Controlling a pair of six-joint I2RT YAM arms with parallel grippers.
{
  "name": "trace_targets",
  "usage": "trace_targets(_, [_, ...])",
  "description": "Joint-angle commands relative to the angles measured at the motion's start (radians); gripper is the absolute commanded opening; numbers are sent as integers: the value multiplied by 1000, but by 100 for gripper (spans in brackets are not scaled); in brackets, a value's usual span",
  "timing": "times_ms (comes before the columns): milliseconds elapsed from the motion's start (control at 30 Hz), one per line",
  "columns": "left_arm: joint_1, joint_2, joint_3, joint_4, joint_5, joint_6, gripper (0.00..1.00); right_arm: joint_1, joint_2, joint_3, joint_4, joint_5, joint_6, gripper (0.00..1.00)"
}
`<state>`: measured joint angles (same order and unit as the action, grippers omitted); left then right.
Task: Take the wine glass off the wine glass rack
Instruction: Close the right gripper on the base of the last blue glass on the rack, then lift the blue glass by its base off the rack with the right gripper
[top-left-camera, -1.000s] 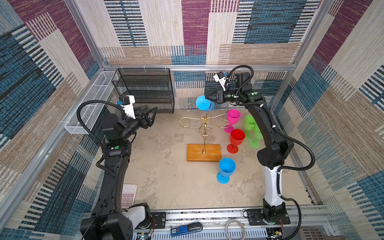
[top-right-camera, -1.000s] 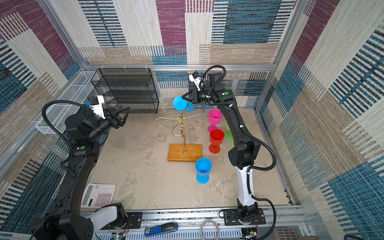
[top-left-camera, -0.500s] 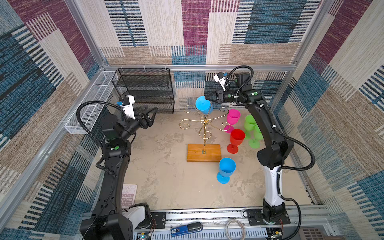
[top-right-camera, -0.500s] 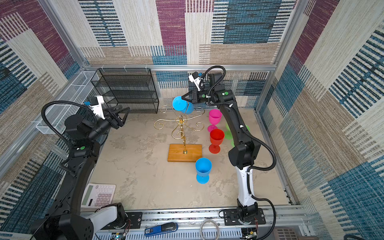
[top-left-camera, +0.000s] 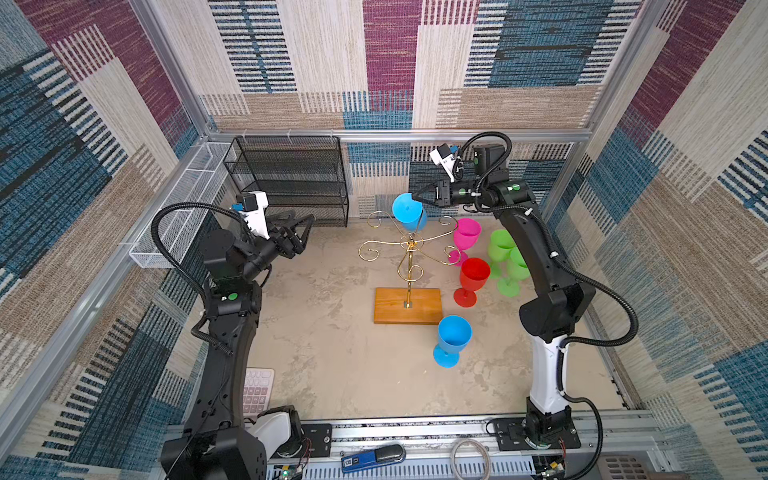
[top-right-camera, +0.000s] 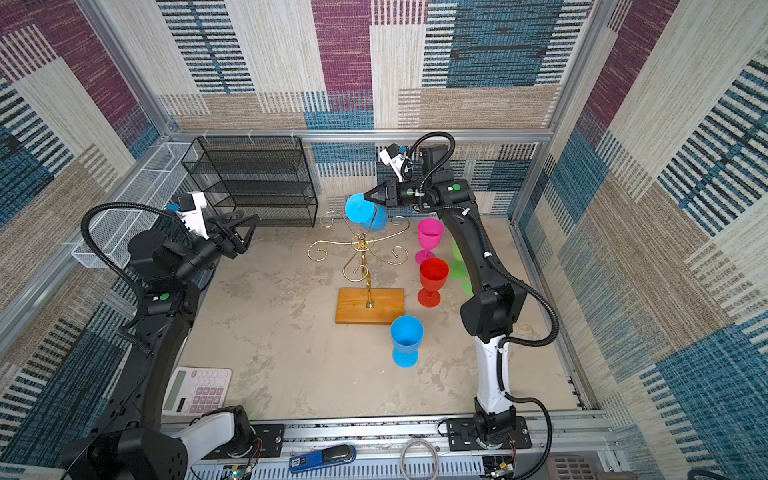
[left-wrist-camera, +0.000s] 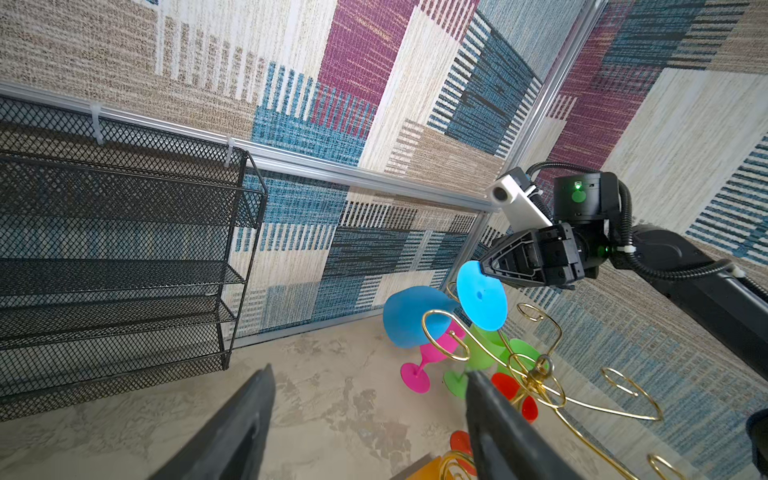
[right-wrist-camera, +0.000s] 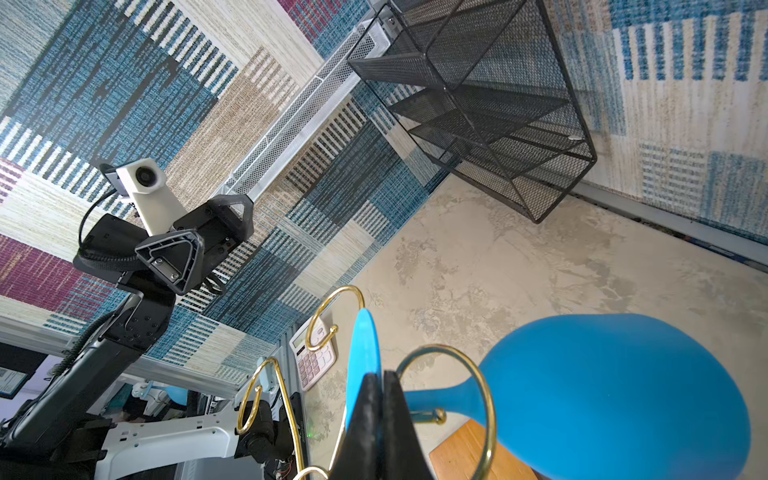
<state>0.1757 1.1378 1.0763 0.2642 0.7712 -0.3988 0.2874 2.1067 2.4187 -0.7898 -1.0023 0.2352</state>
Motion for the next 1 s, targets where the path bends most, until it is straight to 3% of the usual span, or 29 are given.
trace_targets(0, [2, -4, -4, 49, 21, -24, 75, -2, -20, -12, 59, -29, 34, 0])
trace_targets(367, [3, -4, -9, 66, 26, -35, 75, -24, -65, -92, 153, -53, 107, 0])
trace_targets(967, [6, -9, -11, 72, 29, -38, 75, -27, -27, -53, 221, -52, 190, 0])
